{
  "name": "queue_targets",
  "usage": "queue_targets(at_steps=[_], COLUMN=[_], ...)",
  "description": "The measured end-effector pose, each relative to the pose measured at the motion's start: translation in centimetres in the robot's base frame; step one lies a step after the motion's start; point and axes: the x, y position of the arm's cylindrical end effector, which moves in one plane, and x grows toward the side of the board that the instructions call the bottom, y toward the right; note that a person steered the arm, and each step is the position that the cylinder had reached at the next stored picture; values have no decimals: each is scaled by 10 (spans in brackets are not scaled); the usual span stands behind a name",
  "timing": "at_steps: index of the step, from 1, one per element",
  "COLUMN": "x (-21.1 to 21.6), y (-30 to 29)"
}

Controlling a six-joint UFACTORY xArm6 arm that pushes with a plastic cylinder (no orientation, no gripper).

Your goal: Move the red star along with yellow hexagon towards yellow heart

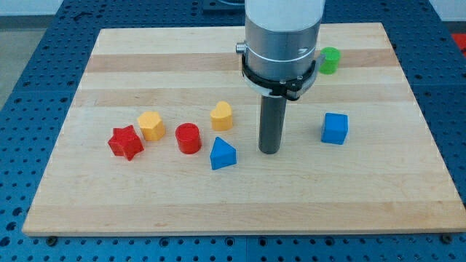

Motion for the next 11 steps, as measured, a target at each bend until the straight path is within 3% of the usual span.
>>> queue_targets(at_steps=[1,2,3,7,9,10,11], x=[-79,-84,-87,-76,-58,-60,-87], y=[4,-2,-64,-75,-154,-155,-168])
